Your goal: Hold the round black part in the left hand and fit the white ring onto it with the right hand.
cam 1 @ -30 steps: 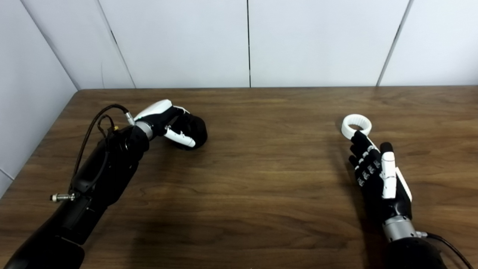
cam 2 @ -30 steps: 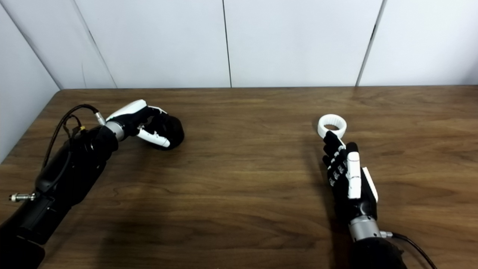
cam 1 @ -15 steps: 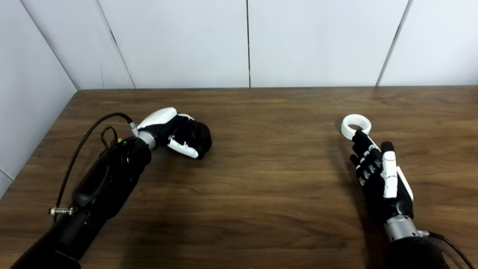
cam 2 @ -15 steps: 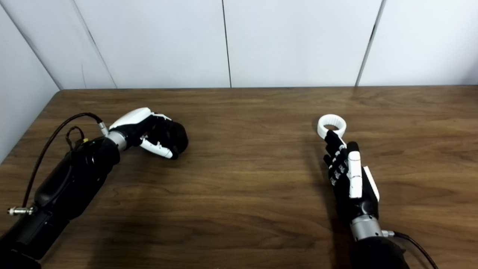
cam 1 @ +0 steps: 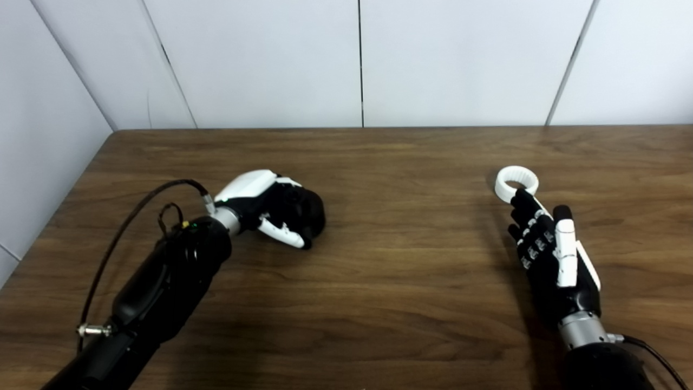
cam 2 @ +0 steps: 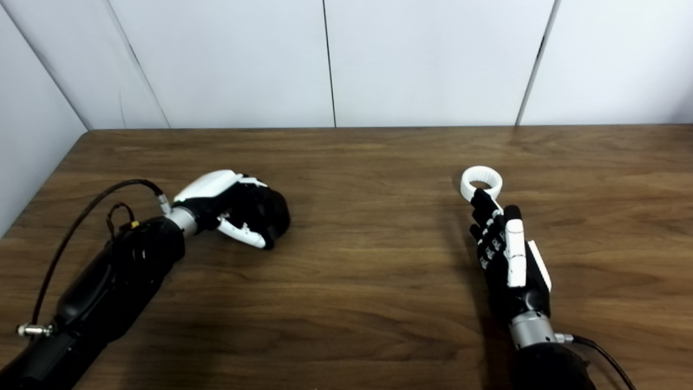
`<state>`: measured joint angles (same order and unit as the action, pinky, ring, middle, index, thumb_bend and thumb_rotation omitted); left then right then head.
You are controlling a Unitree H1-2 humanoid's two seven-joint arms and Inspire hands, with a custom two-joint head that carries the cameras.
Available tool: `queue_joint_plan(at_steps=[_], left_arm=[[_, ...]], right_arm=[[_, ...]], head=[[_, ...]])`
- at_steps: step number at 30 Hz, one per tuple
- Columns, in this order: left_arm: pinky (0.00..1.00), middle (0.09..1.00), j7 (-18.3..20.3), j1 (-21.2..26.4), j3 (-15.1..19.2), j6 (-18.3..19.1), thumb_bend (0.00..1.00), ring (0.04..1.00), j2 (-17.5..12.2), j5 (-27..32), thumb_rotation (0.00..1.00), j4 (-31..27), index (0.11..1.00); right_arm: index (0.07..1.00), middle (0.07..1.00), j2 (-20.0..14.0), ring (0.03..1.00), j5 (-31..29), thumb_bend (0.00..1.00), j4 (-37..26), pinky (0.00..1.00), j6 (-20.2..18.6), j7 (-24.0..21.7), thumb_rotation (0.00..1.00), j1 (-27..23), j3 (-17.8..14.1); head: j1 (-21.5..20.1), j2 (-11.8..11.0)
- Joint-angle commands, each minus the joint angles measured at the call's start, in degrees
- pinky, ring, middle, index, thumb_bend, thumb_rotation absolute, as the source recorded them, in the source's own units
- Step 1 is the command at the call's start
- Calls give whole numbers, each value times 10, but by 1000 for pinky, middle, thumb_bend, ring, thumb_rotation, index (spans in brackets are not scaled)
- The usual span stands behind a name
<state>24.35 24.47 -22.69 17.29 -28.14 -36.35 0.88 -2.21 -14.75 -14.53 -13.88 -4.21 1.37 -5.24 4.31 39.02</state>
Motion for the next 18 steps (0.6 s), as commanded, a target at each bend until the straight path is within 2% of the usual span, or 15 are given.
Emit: queue_joint_plan(at_steps=[1, 18], left_arm=[[922, 946, 4, 0, -4, -5, 930, 1000, 2, -8, 397, -22, 820], [929, 945, 56, -39, -28, 18, 936, 1000, 44, -43, 404, -125, 827]], right_arm=[[903, 940, 0, 989, -1, 567, -22, 1000, 13, -2, 1000, -14, 3], [905, 945, 5, 995, 3, 554, -18, 1000, 15, 2, 1000, -13, 9]], head=[[1, 0], [-4, 1]])
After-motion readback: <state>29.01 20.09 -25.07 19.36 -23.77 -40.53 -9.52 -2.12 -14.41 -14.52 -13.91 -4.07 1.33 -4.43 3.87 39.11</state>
